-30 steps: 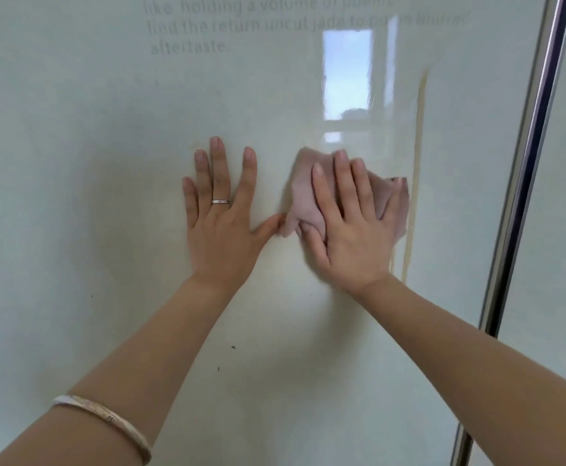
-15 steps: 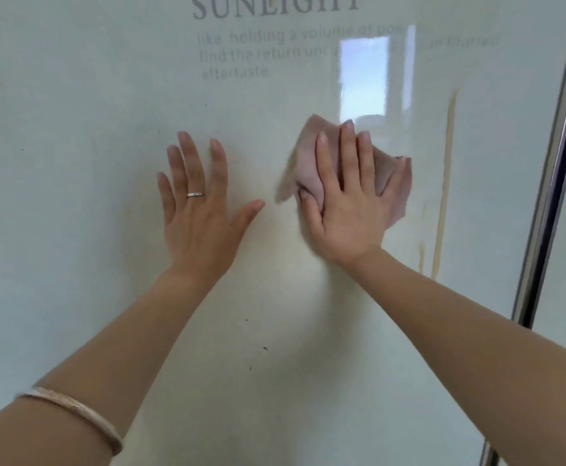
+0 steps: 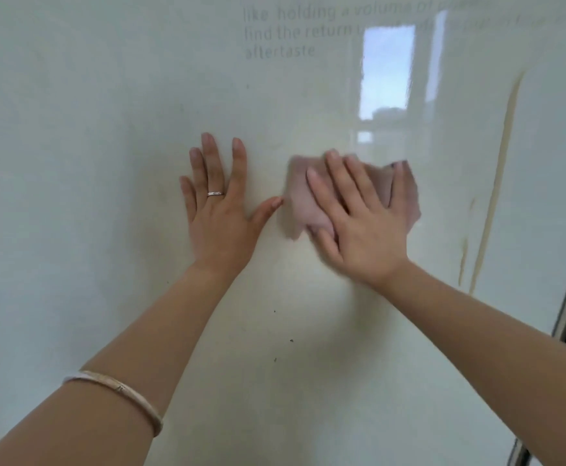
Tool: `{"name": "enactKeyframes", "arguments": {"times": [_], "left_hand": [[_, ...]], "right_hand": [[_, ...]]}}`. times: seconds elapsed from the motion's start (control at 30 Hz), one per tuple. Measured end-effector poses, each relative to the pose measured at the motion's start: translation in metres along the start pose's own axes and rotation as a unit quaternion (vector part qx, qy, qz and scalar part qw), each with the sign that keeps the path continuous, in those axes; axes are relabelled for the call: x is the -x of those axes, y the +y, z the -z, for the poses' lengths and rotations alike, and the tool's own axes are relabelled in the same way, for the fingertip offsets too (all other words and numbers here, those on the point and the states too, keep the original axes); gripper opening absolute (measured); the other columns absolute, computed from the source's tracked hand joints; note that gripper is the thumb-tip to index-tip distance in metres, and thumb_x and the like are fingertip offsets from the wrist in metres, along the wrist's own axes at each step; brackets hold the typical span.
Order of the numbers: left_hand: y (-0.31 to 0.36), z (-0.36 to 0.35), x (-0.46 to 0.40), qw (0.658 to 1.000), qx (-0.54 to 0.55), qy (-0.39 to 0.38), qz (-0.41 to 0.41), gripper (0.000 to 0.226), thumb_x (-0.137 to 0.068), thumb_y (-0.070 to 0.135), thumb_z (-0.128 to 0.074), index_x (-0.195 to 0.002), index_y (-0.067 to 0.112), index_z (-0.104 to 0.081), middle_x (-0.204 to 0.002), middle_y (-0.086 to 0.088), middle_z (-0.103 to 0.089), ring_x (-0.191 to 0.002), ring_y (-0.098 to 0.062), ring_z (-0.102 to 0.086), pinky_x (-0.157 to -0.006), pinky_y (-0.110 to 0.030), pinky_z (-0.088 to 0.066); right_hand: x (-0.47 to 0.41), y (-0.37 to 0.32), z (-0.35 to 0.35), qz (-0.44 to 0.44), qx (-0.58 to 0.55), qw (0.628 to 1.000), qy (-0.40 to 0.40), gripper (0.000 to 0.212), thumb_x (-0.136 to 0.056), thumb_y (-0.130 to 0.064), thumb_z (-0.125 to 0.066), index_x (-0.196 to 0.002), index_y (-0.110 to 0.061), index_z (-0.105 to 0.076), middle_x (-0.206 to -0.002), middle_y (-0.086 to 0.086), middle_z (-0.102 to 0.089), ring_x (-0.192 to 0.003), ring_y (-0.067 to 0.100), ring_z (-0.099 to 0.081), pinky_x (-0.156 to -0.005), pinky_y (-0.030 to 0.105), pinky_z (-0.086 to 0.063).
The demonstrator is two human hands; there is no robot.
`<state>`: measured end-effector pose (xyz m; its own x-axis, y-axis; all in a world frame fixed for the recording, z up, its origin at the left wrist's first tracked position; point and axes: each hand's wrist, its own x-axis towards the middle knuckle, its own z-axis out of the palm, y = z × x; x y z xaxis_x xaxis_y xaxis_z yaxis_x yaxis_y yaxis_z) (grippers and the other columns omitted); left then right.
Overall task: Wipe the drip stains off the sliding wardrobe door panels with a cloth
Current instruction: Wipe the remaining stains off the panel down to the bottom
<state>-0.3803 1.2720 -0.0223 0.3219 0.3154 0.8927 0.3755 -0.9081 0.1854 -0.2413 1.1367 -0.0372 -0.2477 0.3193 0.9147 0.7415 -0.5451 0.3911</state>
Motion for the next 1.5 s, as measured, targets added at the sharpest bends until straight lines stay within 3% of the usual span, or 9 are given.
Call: {"name": "enactKeyframes", "arguments": {"times": [0.13, 0.33, 0.47, 0.67, 0.87, 1.07, 1.27, 1.4, 1.5], "left_hand": [[-0.002, -0.001, 0.0, 1.0, 0.008, 0.003, -0.003, 0.08, -0.082, 0.069, -0.026, -0.142, 0.028, 0.007, -0.156, -0.014, 0.007, -0.143, -0.028, 0.009, -0.112, -0.043, 0.007], [0.0, 0.002, 0.001, 1.0, 0.009, -0.001, 0.0, 0.081, -0.084, 0.067, -0.028, -0.144, 0.025, 0.006, -0.156, -0.013, 0.008, -0.143, -0.027, 0.01, -0.112, -0.041, 0.009], [0.002, 0.003, 0.002, 1.0, 0.011, -0.006, 0.003, 0.081, -0.083, 0.064, -0.032, -0.144, 0.026, 0.006, -0.156, -0.012, 0.01, -0.143, -0.027, 0.011, -0.113, -0.041, 0.009], [0.001, 0.001, 0.001, 1.0, 0.012, 0.005, 0.0, 0.08, -0.084, 0.064, -0.034, -0.144, 0.027, 0.003, -0.156, -0.014, 0.007, -0.143, -0.027, 0.009, -0.112, -0.04, 0.009], [0.002, 0.005, 0.001, 1.0, 0.016, -0.001, 0.002, 0.08, -0.084, 0.063, -0.034, -0.147, 0.026, -0.001, -0.157, -0.012, 0.009, -0.143, -0.027, 0.011, -0.112, -0.039, 0.011], [0.002, 0.002, 0.001, 1.0, 0.011, 0.013, -0.002, 0.081, -0.084, 0.064, -0.035, -0.146, 0.025, 0.0, -0.157, -0.013, 0.006, -0.143, -0.027, 0.009, -0.112, -0.038, 0.01], [0.002, 0.002, 0.002, 1.0, 0.013, 0.014, -0.001, 0.083, -0.083, 0.065, -0.034, -0.147, 0.024, 0.0, -0.157, -0.012, 0.006, -0.143, -0.025, 0.01, -0.111, -0.037, 0.011], [0.001, 0.002, 0.001, 1.0, 0.009, 0.007, 0.001, 0.083, -0.081, 0.067, -0.032, -0.145, 0.027, 0.002, -0.157, -0.012, 0.007, -0.143, -0.025, 0.011, -0.112, -0.038, 0.011], [0.002, 0.002, 0.001, 1.0, 0.005, 0.011, -0.008, 0.083, -0.083, 0.065, -0.033, -0.148, 0.023, -0.001, -0.156, -0.014, 0.007, -0.143, -0.026, 0.009, -0.113, -0.038, 0.01]], "right_hand": [[-0.048, 0.005, -0.006, -0.127, 0.03, 0.99, 0.045, 0.057, -0.096, -0.046, -0.037, -0.145, -0.016, -0.043, -0.15, 0.015, -0.04, -0.139, 0.03, -0.034, -0.11, 0.061, -0.01], [0.058, -0.045, -0.009, 0.006, 0.007, 0.999, -0.049, 0.063, -0.092, -0.046, -0.037, -0.149, -0.019, -0.03, -0.156, 0.008, -0.024, -0.149, 0.02, -0.006, -0.114, 0.061, -0.005], [0.041, -0.017, 0.001, 0.084, -0.005, 0.995, -0.048, 0.058, -0.095, -0.045, -0.033, -0.147, -0.019, -0.035, -0.155, 0.007, -0.029, -0.143, 0.023, -0.026, -0.114, 0.058, -0.001], [-0.002, -0.02, -0.009, -0.106, 0.011, 0.994, 0.015, 0.057, -0.097, -0.044, -0.034, -0.147, -0.016, -0.037, -0.152, 0.015, -0.035, -0.143, 0.026, -0.023, -0.113, 0.06, -0.004], [0.075, -0.041, -0.002, 0.07, -0.012, 0.994, -0.086, 0.057, -0.096, -0.044, -0.032, -0.148, -0.021, -0.031, -0.155, 0.006, -0.025, -0.146, 0.021, -0.016, -0.115, 0.059, -0.001], [0.045, -0.031, -0.009, -0.072, 0.016, 0.997, -0.014, 0.058, -0.097, -0.043, -0.033, -0.148, -0.018, -0.031, -0.154, 0.011, -0.029, -0.146, 0.022, -0.017, -0.114, 0.06, -0.002], [0.081, -0.039, 0.0, 0.077, -0.012, 0.994, -0.083, 0.055, -0.096, -0.043, -0.032, -0.147, -0.022, -0.032, -0.155, 0.005, -0.027, -0.144, 0.02, -0.019, -0.116, 0.057, -0.001], [0.033, -0.018, -0.004, -0.089, 0.001, 0.996, -0.007, 0.057, -0.097, -0.044, -0.032, -0.148, -0.017, -0.031, -0.154, 0.012, -0.029, -0.146, 0.024, -0.018, -0.114, 0.059, -0.001], [0.037, -0.019, -0.007, -0.081, 0.008, 0.997, -0.014, 0.059, -0.098, -0.046, -0.029, -0.15, -0.018, -0.027, -0.155, 0.011, -0.024, -0.149, 0.017, 0.0, -0.114, 0.06, -0.001]]}}
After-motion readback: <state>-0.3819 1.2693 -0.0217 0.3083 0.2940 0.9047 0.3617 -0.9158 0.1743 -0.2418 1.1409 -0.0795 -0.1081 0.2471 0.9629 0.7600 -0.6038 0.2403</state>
